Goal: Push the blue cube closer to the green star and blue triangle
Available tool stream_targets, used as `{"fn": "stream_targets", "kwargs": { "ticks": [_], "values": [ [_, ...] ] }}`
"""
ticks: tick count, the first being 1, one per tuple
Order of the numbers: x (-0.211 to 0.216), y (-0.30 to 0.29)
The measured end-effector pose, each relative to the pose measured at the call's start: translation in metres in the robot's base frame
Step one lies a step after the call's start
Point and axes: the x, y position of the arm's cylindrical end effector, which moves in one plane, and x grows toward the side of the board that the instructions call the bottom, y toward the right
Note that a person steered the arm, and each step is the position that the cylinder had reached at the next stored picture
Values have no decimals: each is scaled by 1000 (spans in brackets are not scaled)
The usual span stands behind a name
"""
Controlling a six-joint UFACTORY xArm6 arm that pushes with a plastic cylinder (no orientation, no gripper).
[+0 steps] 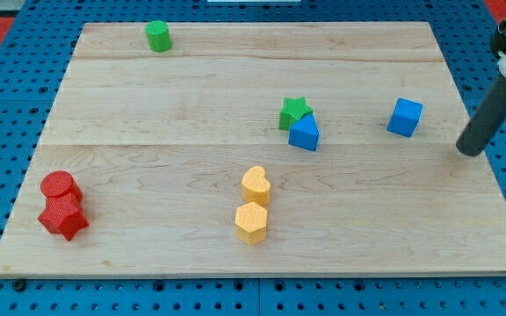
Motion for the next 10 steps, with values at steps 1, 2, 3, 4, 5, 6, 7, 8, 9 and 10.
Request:
{"fn": "stream_targets", "kwargs": {
  "ticks": [1,2,3,4,5,6,7,8,9,10],
  "values": [
    [-25,1],
    [-31,-60],
    [-33,-118],
    [-43,-86],
    [-72,-75],
    [-71,-114],
    [-38,-136],
    [-36,-149],
    [-36,-149],
    [-36,-153]
  ]
}}
